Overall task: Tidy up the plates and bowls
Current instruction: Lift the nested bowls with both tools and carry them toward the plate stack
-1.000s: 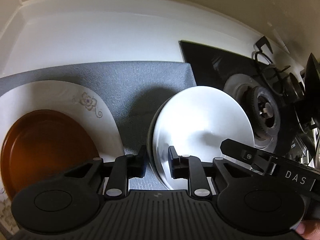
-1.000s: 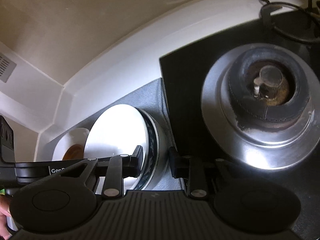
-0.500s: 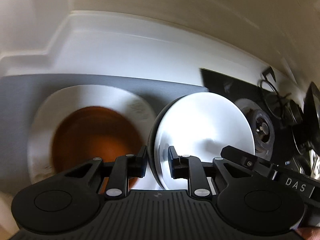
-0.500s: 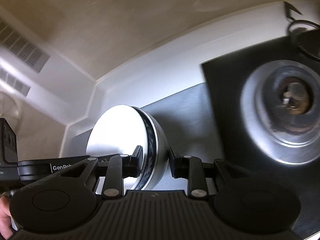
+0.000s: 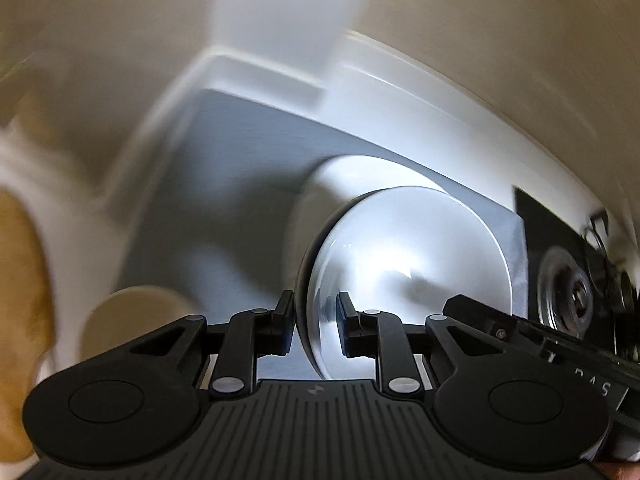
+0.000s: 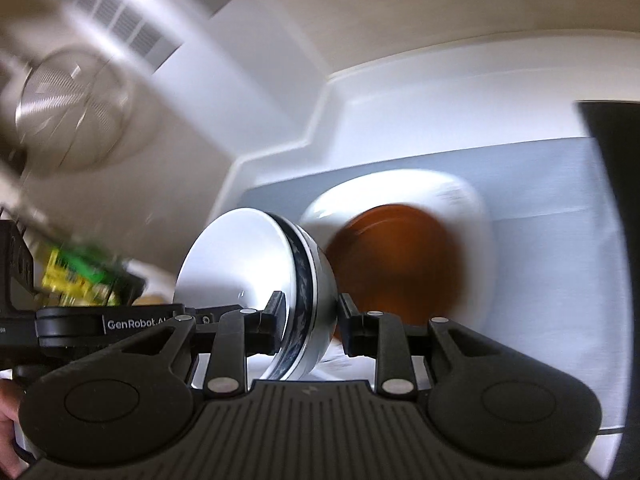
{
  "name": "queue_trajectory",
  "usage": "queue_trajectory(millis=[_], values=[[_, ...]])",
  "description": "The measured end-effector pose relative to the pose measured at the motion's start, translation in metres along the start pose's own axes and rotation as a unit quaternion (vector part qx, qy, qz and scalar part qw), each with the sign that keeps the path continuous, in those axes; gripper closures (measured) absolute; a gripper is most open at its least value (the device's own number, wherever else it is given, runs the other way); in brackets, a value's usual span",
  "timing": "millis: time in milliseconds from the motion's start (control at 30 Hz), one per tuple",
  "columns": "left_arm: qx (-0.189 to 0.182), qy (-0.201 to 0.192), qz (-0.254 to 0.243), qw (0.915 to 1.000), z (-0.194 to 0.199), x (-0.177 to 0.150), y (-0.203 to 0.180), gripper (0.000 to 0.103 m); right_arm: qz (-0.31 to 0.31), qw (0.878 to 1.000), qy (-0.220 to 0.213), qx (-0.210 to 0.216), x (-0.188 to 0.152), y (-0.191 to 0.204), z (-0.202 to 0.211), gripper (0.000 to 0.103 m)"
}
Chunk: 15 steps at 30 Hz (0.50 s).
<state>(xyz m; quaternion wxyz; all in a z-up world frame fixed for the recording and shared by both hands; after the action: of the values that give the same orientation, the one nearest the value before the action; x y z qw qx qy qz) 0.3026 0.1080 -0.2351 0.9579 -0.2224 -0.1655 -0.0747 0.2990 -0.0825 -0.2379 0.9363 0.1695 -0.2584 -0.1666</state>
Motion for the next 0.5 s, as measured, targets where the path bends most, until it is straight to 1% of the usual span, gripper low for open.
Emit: queue_trajectory(millis=[167, 233, 367, 433, 500], values=[[0.018, -0.025, 0.036, 0.9989, 0.041, 0.000, 0.043, 0.080, 0.032, 0.999, 0.017, 0.035, -0.008, 0.053, -0.010, 0.072], [0.020, -0.037, 0.049, 0.9979, 0.060, 0.002, 0.056, 0.080, 0.047, 0.997, 0.022, 0.048, -0.011, 0.075, -0.011, 0.072], [0.036, -0.064, 0.056, 0.9958, 0.092, 0.005, 0.073, 0.080, 0.075, 0.994, 0.027, 0.071, -0.014, 0.111, -0.011, 0.072], [0.035, -0.070, 0.066, 0.9948, 0.103, 0.002, 0.081, 0.080, 0.087, 0.993, 0.028, 0.077, -0.016, 0.122, -0.010, 0.072], [0.025, -0.070, 0.084, 0.9937, 0.110, -0.003, 0.091, 0.080, 0.093, 0.992, 0.031, 0.080, -0.017, 0.128, -0.010, 0.072]])
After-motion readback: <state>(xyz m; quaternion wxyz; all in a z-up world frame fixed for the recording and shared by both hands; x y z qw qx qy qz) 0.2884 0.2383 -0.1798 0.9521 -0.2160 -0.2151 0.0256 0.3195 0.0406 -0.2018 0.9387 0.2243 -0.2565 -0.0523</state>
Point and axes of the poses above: each gripper's, at about its wrist camera, not at the fingertips, and z roughly against the way its jaws point, y to its left, x to its top, the point moved 8 cm from there along -z, roughly the way its jaws point, and after that the axes turned 11 degrees about -x, right-handed, at the moved point
